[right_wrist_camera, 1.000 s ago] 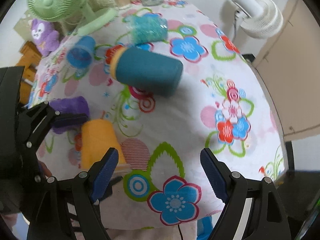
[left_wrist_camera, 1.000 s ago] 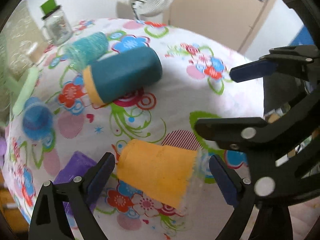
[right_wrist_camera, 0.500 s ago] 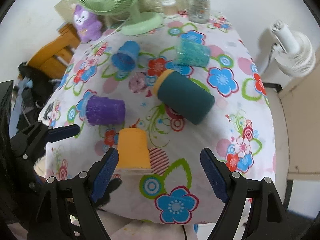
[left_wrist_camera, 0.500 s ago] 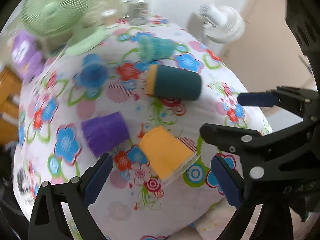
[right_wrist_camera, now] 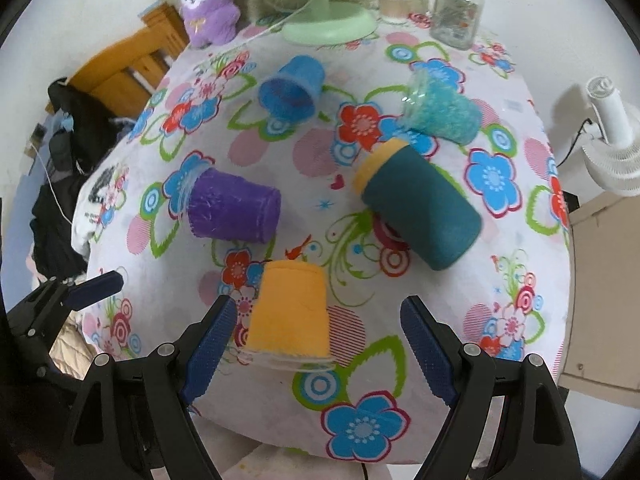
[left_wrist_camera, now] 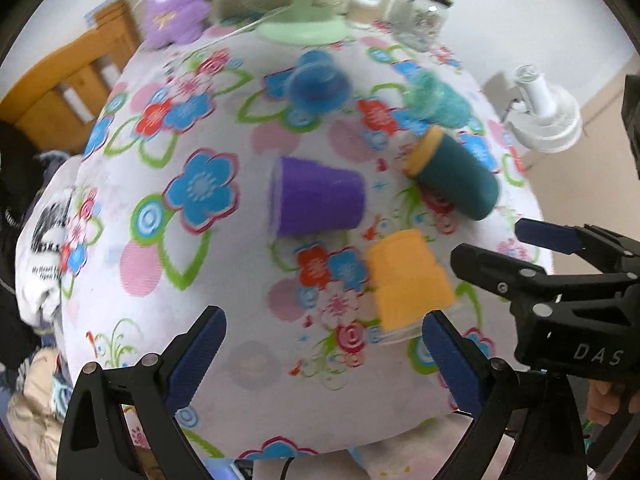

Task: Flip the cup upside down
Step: 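Close the right gripper around the yellow cup's body, then lift the yellow cup with the right gripper and turn it base up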

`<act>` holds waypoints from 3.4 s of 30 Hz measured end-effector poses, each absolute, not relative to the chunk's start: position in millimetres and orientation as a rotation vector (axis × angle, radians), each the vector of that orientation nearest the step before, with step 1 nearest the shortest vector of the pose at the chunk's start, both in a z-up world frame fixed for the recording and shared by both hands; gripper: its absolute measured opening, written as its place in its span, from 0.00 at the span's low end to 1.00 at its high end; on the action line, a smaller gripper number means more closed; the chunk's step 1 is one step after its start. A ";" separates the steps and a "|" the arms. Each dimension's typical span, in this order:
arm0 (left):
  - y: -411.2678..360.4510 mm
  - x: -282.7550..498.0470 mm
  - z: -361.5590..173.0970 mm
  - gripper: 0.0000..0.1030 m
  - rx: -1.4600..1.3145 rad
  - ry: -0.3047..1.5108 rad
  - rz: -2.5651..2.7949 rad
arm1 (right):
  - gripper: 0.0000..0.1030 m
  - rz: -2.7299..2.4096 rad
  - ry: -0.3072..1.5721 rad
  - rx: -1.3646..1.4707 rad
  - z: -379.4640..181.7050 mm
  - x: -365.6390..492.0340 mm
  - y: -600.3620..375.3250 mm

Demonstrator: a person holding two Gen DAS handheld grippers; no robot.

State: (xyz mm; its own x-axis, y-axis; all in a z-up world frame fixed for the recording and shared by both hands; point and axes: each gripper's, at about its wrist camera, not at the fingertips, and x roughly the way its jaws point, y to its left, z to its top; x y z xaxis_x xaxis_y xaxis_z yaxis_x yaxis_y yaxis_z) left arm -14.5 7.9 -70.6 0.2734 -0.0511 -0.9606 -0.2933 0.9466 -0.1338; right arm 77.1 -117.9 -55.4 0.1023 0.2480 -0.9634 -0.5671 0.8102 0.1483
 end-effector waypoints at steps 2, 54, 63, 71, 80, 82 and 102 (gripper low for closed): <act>14.3 -16.7 -77.9 0.97 -0.322 1.304 0.180 | 0.83 0.600 1.352 -0.295 -61.6 76.9 -110.7; 50.3 4.3 -70.2 0.97 -0.322 1.288 0.145 | 0.55 0.535 1.259 -0.225 -44.0 76.1 -96.6; 43.7 -15.5 -32.9 0.97 -0.290 1.220 0.158 | 0.55 0.599 1.023 -0.145 -4.0 53.7 -114.0; 30.8 -31.0 -19.2 0.97 -0.232 1.134 0.190 | 0.55 0.664 0.861 -0.076 1.4 35.2 -128.5; 26.4 -36.1 -43.9 0.97 -0.250 1.080 0.201 | 0.55 0.684 0.744 -0.090 -23.8 31.7 -135.9; 26.9 -35.0 -51.8 0.97 -0.244 1.072 0.213 | 0.55 0.688 0.718 -0.102 -31.5 32.5 -133.3; 59.3 -8.4 -131.5 0.97 -0.291 1.076 0.212 | 0.55 0.549 0.563 -0.059 -109.4 61.4 -117.4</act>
State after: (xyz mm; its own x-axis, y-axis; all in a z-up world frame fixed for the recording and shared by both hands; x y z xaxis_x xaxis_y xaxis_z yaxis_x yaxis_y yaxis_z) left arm -8.4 59.3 -131.5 0.4602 0.0285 -0.8873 -0.3094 0.9420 -0.1302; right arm 61.4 -117.4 -109.4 0.7064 0.4779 -0.5222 -0.5094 0.8554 0.0937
